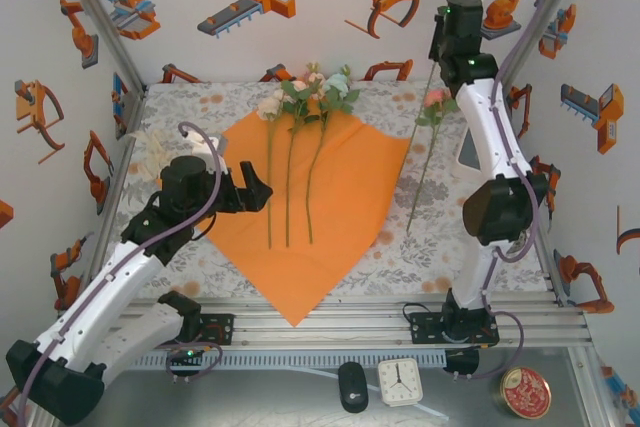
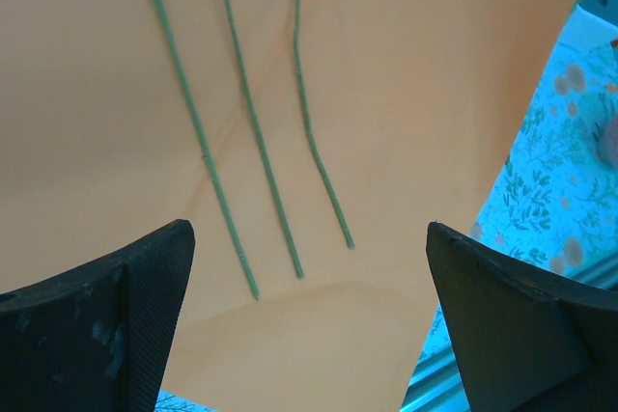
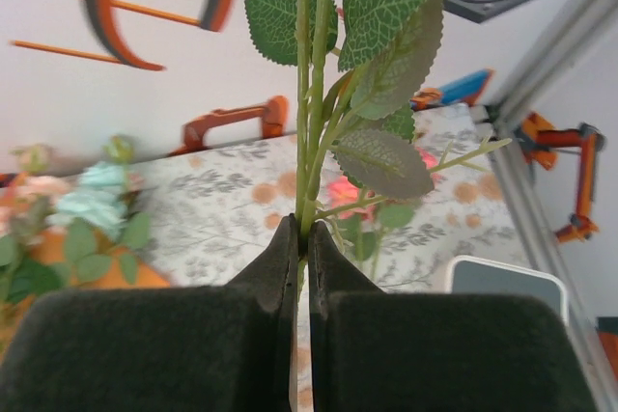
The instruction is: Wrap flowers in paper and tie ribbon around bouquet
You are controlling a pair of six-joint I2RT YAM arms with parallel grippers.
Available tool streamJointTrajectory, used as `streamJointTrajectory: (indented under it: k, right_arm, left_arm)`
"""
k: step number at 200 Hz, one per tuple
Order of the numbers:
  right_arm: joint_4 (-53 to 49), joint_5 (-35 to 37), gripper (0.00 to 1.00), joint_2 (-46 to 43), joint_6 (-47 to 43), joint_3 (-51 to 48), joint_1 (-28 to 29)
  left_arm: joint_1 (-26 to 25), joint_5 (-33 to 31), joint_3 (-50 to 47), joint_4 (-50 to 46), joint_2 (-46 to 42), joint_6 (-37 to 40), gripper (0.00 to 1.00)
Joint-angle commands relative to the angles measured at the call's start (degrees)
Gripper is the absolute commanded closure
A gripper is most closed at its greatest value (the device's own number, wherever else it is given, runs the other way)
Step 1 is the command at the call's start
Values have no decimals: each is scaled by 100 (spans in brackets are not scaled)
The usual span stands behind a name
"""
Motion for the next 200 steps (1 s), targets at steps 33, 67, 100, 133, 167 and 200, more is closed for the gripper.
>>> streamJointTrajectory:
  k: [33, 67, 100, 133, 167, 200]
  right_arm:
    - [-700, -1684, 100, 547, 1555, 335, 959]
    - [-23, -1773, 100, 1727, 2137, 791, 1682]
    - [-460, -1815, 100, 3591, 2118, 2839, 2028]
    - [-502, -1939, 100, 4425, 2515, 3301, 2129]
    - [-169, -1830, 92, 4141, 2494, 2355, 2166]
    - [-593, -1788, 67, 3680, 2189, 2445, 2126]
  left_arm:
    - [270, 42, 195, -110, -60, -177, 3]
    - [271, 197, 176, -156, -35, -246, 3]
    - [297, 255, 77, -186, -105, -240, 3]
    - [339, 266, 67, -211, -105, -231, 3]
    - [348, 344, 50, -153, -11, -237, 3]
    - [341, 407, 34, -107, -12, -284, 3]
